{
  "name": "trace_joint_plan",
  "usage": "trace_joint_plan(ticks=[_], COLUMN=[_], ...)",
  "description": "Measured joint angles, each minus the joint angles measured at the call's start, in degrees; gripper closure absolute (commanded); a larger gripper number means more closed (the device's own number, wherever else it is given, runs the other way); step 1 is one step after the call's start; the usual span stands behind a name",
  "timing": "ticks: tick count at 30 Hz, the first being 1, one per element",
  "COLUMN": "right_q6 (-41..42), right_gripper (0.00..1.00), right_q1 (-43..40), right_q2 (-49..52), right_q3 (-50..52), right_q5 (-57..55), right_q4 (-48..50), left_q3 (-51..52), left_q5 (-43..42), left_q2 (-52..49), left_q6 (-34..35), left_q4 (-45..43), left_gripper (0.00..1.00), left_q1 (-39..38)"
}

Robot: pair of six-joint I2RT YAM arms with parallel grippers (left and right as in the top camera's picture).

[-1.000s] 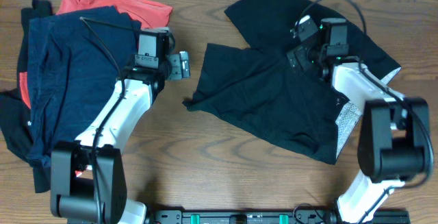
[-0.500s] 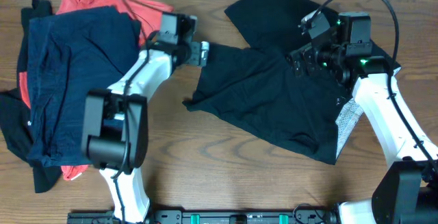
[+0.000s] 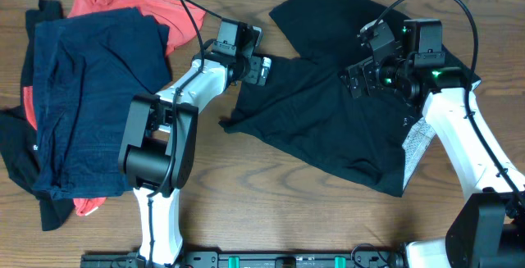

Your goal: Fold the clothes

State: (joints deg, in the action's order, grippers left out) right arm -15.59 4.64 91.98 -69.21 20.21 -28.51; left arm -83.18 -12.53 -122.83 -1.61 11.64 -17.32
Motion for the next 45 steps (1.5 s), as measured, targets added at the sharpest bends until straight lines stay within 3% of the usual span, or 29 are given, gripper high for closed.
trace_joint_plan(ticks=[4, 10, 15, 18, 21, 31, 35, 36, 40, 45], right_q6=[0.0, 0.0, 0.0, 0.0, 0.0, 0.2, 0.6, 0.8, 3.2, 9.8], right_gripper=[0.01, 0.01, 0.01, 0.01, 0.01, 0.01, 0.01, 0.01, 0.01, 0.01], right_q1=[0.0, 0.0, 0.0, 0.0, 0.0, 0.2, 0.8, 1.1, 1.8, 1.8], right_q2=[0.0, 0.0, 0.0, 0.0, 0.0, 0.0, 0.0, 0.0, 0.0, 0.0], right_q3=[0.0, 0.0, 0.0, 0.0, 0.0, 0.0, 0.2, 0.2, 0.4, 0.4], right_q5=[0.4, 0.7, 0.8, 0.8, 0.9, 3.0, 3.2, 3.2, 2.8, -1.0], right_q4=[-0.7, -1.4, -1.4, -1.5, -1.8, -2.5, -2.6, -2.7, -3.6, -5.9], left_q3=[0.0, 0.0, -0.2, -0.2, -0.2, -0.2, -0.2, -0.2, -0.2, -0.2], left_q5=[0.3, 1.9, 2.7, 2.8, 4.0, 15.5, 18.3, 19.1, 24.0, 30.3], left_q2=[-0.5, -2.7, -3.3, -3.3, -3.3, -2.7, -1.4, -1.1, 0.5, 2.9], left_q6=[-0.1, -0.3, -0.2, -0.4, -0.5, -0.6, -0.7, -0.8, -1.2, -1.2], left_q4=[-3.0, -5.2, -5.7, -5.9, -6.0, -9.9, -13.0, -13.5, -12.0, -3.6], left_gripper=[0.1, 0.25, 0.62, 0.77, 0.85, 0.88, 0.83, 0.76, 0.06, 0.02], left_q1=[-0.4, -2.2, -2.6, -2.5, -2.5, -2.6, -2.6, -2.6, -2.6, -2.6])
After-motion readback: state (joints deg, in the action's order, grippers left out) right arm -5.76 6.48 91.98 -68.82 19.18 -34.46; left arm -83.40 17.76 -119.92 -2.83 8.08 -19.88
